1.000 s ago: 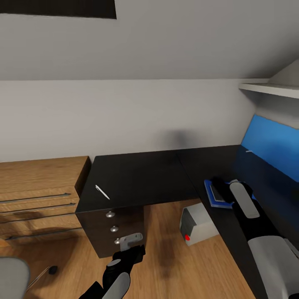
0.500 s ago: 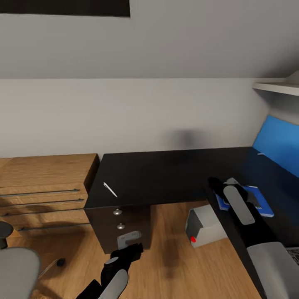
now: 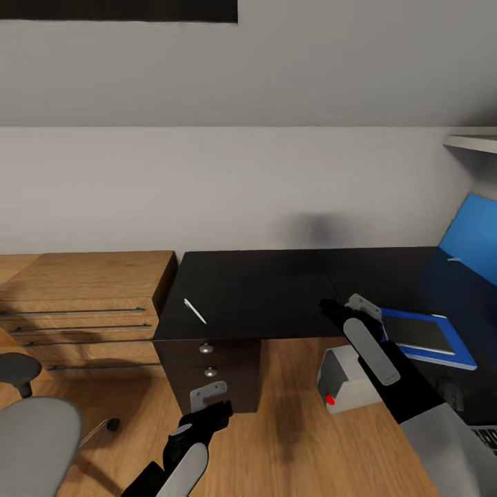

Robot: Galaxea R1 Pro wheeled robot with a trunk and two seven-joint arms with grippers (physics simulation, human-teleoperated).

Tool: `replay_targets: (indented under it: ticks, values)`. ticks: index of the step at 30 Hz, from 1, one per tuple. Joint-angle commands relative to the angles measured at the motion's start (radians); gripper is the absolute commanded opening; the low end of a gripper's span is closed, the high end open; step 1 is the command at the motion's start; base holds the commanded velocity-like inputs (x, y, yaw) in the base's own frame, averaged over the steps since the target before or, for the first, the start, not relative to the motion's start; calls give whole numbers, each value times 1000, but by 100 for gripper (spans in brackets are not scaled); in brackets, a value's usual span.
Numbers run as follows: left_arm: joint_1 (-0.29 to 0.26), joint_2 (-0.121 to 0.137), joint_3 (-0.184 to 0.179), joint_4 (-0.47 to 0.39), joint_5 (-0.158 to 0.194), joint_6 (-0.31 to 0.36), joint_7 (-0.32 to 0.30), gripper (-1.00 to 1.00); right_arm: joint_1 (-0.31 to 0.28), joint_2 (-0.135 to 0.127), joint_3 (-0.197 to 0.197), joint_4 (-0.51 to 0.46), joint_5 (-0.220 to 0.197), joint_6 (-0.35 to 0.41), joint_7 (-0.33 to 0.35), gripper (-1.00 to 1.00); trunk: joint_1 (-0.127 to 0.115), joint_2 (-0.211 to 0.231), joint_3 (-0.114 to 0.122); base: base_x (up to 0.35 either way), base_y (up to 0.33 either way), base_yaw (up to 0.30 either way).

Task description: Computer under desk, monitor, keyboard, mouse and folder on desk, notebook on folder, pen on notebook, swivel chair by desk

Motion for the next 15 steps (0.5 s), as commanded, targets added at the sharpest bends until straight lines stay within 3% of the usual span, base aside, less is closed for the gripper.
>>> replay_targets:
  ticks: [1,4,5,8,15]
  values:
    - [-1,1,1,-2,4,3,7,100,-1,-1,5,-3,-4,4,-7,100,0,-1,-1,0,0,5]
    - [-1,2,12,-2,4,4,6,100,-1,0,11,-10,-4,4,-6,100,0,-1,-1,0,0,3]
    - [-1,3,36,0,4,4,4,100,-1,0,35,-22,3,3,-6,100,0,-1,-1,0,0,149]
    - [-1,3,40,1,5,5,5,100,-1,0,64,-24,38,1,-6,100,0,-1,0,0,0,215]
    - [-1,3,39,2,6,5,3,100,-1,1,76,-39,82,-17,-7,100,0,-1,1,0,0,263]
